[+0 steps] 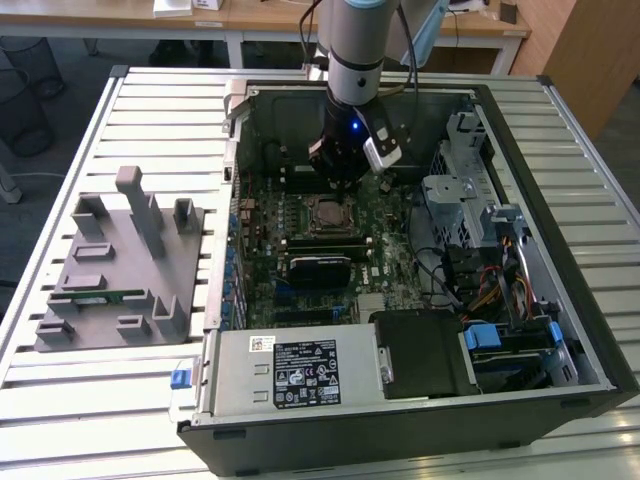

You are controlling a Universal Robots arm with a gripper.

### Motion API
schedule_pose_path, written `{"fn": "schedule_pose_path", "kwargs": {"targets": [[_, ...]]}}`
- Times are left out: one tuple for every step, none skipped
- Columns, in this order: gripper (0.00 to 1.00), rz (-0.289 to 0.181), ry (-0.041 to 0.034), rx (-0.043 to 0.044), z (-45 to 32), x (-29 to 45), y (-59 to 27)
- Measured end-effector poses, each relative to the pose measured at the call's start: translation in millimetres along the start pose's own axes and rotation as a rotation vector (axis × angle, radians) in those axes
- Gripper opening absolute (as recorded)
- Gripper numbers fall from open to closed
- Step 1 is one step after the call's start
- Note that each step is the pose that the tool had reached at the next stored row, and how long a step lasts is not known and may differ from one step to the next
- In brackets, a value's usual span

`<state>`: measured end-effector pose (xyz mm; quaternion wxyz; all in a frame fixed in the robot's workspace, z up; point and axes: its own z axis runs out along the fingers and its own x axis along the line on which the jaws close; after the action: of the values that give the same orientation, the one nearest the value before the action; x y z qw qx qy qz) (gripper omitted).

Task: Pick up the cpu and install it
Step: 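Install the first cpu locking lever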

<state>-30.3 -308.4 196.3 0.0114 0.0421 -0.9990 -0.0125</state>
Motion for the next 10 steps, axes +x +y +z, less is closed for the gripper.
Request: {"fn": "schedule_pose_path", "kwargs": {"targets": [[0.11,0.0,-0.0001,-0.0002,0.5,0.0,0.1],[0.11,0.0,-0.0002,-0.0004,0.9,0.0,0.0],[0.11,0.0,0.0001,0.0,1.1,0.1,-0.1],[0.11,0.0,0.0006,0.0007,1.3,0.1,-0.2],[0.11,0.0,0.0011,0.0013,1.4,0.1,-0.2],[0.11,0.0,0.0014,0.0015,1.6,0.0,0.0],[0.11,0.0,0.0014,0.0002,1.5,0.0,0.0],[0.11,0.0,0.0014,-0.0027,1.0,0.4,-0.4],[0.11,0.0,0.0017,-0.0068,0.7,0.6,-0.5],[0.11,0.0,0.0015,-0.0123,0.6,0.9,-0.8]]}}
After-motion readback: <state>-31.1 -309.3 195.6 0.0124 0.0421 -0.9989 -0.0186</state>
